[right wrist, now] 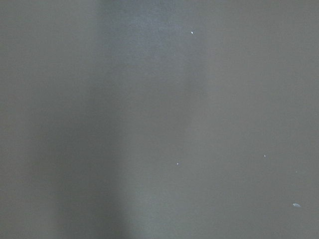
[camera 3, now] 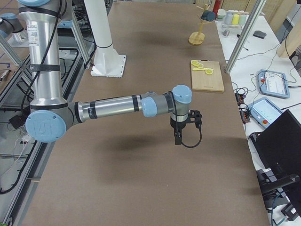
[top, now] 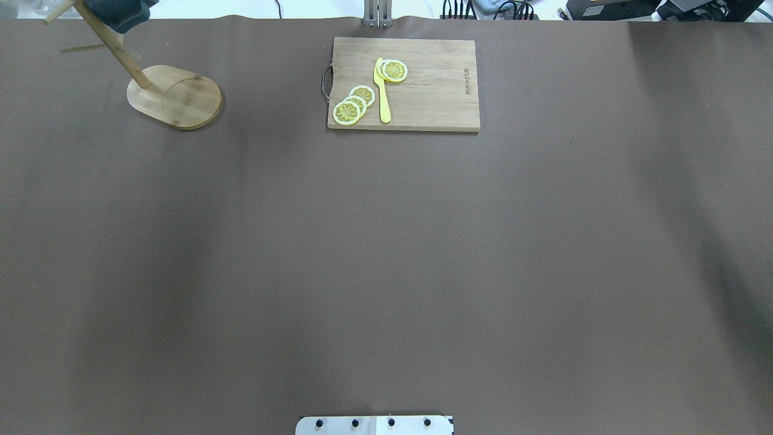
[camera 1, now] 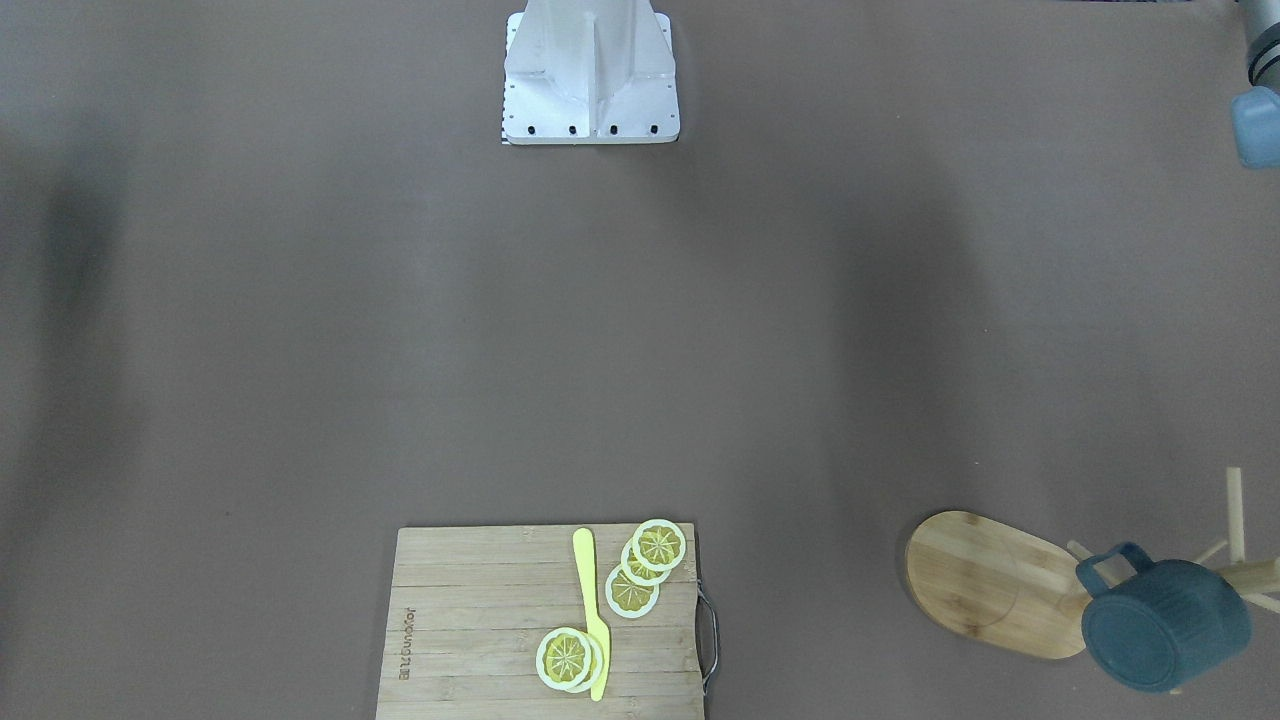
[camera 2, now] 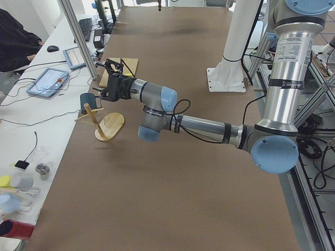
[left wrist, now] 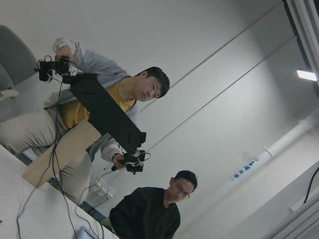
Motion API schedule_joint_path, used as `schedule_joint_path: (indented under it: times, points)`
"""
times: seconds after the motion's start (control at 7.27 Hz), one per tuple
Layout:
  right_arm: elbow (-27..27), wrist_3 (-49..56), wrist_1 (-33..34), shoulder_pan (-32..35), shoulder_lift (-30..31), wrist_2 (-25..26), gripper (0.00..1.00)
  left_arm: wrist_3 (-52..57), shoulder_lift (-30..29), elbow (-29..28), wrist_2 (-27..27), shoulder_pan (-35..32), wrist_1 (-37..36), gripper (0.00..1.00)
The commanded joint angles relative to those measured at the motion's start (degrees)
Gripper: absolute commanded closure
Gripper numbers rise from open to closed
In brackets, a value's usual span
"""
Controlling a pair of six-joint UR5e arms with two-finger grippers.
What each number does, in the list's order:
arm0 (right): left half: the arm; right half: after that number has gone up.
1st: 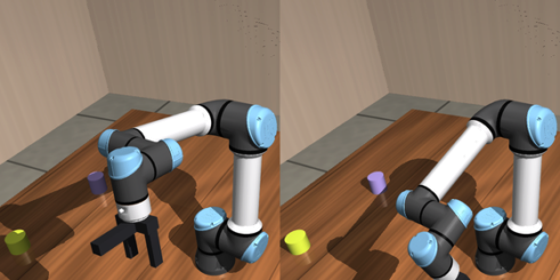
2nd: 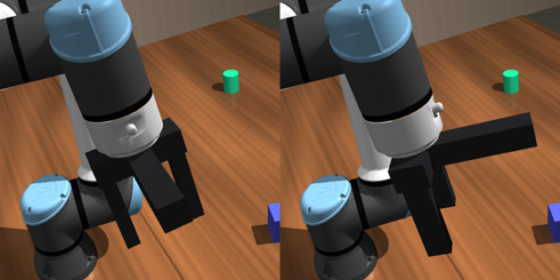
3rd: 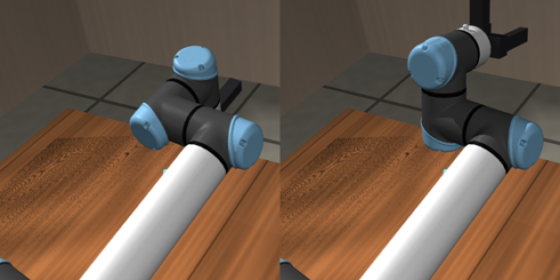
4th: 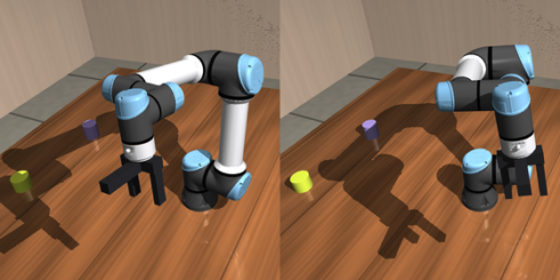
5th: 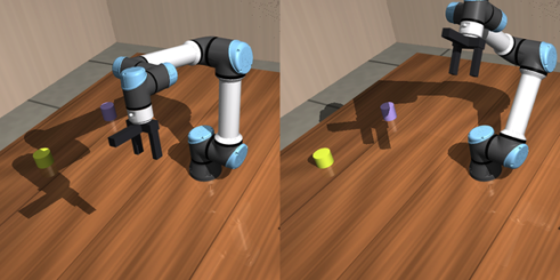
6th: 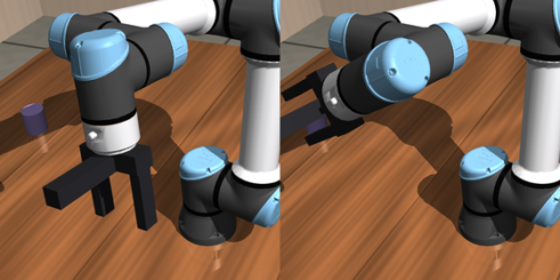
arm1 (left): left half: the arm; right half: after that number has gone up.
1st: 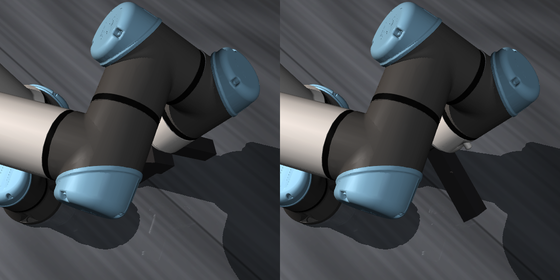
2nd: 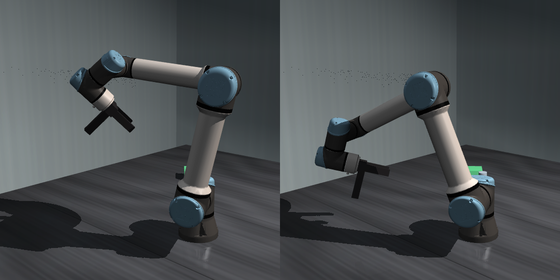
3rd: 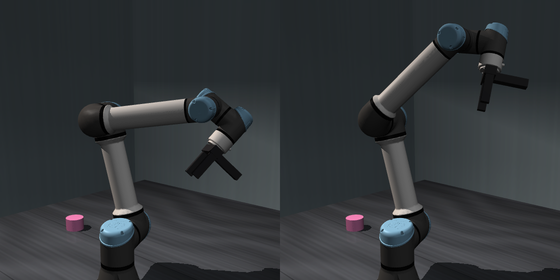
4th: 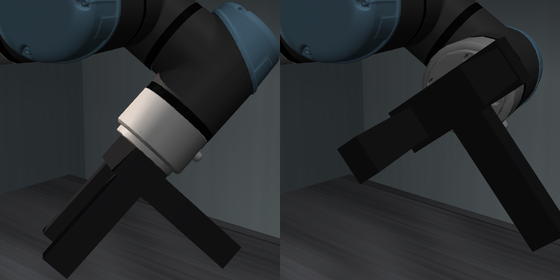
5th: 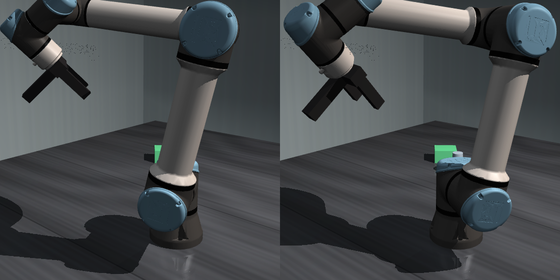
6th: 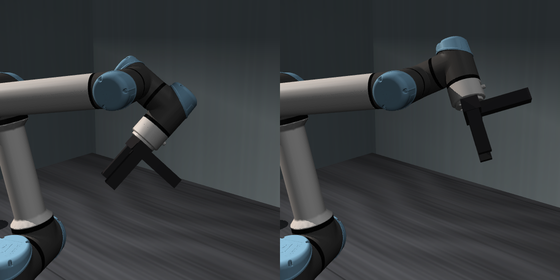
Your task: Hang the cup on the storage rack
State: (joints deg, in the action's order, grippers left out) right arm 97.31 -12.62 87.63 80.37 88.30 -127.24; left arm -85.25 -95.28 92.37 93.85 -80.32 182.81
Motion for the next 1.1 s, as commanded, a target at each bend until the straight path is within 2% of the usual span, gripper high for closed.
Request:
schedule_joint_path:
  times: [0.0,0.41,0.69,0.96]
  points:
    - [-4.2,5.6,0.3,3.8,-0.6,-0.5,0.0,18.8,2.4,-0.1,0.3,-2.5,-10.1,0.01]
    - [-4.2,3.1,0.7,6.6,1.1,-1.9,0.0,50.0,5.1,-0.5,0.4,-5.4,-26.8,0.01]
    - [-4.2,2.1,0.7,7.7,1.1,-3.3,0.0,61.7,7.5,-0.4,2.4,-6.4,-34.4,0.01]
    - [-4.2,1.6,0.7,8.7,1.4,-4.5,0.0,69.6,5.6,0.0,14.3,-10.6,-52.6,0.01]
